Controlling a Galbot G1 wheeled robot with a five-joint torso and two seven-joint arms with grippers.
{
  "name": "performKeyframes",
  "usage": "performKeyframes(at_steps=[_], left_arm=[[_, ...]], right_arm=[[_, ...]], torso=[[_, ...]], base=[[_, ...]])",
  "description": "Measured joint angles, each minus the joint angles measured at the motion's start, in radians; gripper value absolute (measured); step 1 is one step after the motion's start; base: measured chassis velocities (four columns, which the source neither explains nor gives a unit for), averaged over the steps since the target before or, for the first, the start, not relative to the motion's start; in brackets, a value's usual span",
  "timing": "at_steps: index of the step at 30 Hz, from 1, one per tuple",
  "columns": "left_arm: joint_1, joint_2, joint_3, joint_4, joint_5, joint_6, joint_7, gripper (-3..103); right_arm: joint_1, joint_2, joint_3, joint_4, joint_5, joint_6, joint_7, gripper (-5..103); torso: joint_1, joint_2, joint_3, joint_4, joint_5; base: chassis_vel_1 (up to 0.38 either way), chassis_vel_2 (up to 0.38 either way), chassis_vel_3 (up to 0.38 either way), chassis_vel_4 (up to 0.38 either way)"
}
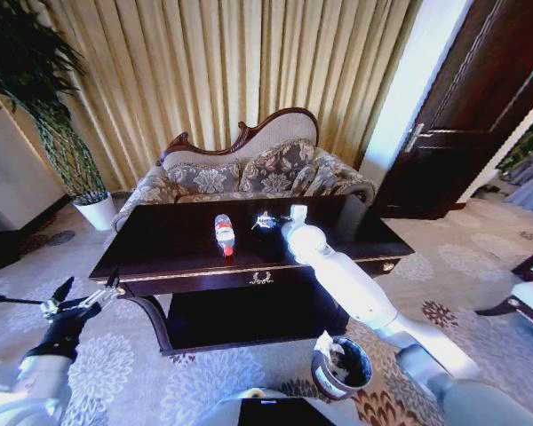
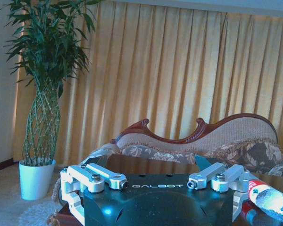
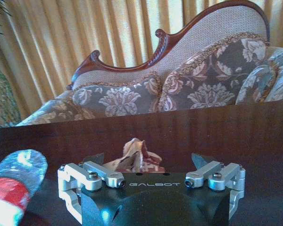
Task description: Move to the front of the table and place the trash on the table into the trash bin.
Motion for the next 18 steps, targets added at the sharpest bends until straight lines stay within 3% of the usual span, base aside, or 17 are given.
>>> performKeyframes(at_steps=[14,18], left_arm=[[-0.007,-0.001,0.002,0.0,-0.002,-0.005,0.004,100],[-0.009,-0.004,0.012,0.0,-0.001,-0.006,0.004,100]], right_arm=[[-0.002,0.015,-0.007,-0.055,-0.049,0.01,-0.006,103],[-0.01,0.013,-0.008,-0.053,-0.05,0.022,-0.01,94]], torso=[[0.0,0.0,0.0,0.0001,0.0],[0.0,0.0,0.0,0.0001,0.0]], base=[[0.0,0.0,0.0,0.0],[0.0,0.0,0.0,0.0]])
